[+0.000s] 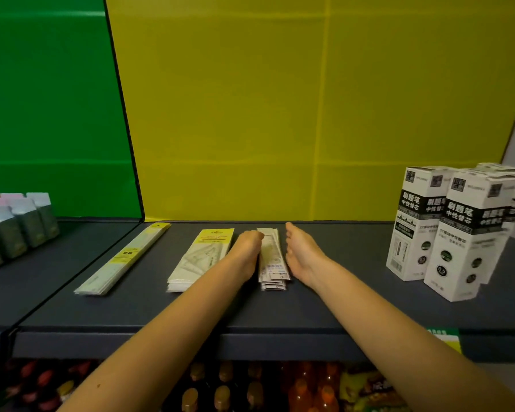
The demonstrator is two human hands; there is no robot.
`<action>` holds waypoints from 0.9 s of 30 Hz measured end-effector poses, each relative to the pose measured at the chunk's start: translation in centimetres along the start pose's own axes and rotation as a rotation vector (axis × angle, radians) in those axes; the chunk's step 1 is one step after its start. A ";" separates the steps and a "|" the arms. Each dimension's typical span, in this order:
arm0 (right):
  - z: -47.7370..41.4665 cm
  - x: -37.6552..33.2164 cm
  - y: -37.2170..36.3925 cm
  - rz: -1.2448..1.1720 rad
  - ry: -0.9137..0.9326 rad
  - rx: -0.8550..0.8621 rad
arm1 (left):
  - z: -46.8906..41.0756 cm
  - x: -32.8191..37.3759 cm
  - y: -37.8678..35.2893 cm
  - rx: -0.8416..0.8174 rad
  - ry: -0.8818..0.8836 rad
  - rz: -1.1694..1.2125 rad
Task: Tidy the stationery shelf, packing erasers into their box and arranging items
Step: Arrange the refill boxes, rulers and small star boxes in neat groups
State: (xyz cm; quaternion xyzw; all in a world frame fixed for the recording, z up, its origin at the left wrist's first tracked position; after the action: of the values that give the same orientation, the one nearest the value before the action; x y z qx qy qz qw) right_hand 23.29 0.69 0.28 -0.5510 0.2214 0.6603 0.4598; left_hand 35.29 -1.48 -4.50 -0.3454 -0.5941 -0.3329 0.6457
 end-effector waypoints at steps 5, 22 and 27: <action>2.0 0.8 0.6 -0.095 -0.022 -0.079 | 6.1 1.2 -0.5 -0.077 0.035 0.059; 4.6 1.6 0.5 0.201 0.087 -0.166 | 10.2 2.9 -0.6 -0.002 -0.174 -0.148; 7.0 -0.6 7.2 0.481 0.323 -0.055 | 12.4 5.2 -1.9 -0.005 -0.503 -0.348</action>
State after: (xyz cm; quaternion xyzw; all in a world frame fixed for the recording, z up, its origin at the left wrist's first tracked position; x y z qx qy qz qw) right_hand 13.50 2.64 1.35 -0.5930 0.3983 0.6596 0.2337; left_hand 27.38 7.79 1.44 -0.3116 -0.7849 -0.3438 0.4108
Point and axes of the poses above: each hand's wrist, its own z-axis away from the middle knuckle, its own y-axis out of the back of the hand, x = y × z, the point moved 5 cm from there along -z, towards the middle knuckle, and after that the axes turned 6 degrees about -y, right-handed, at the moved point
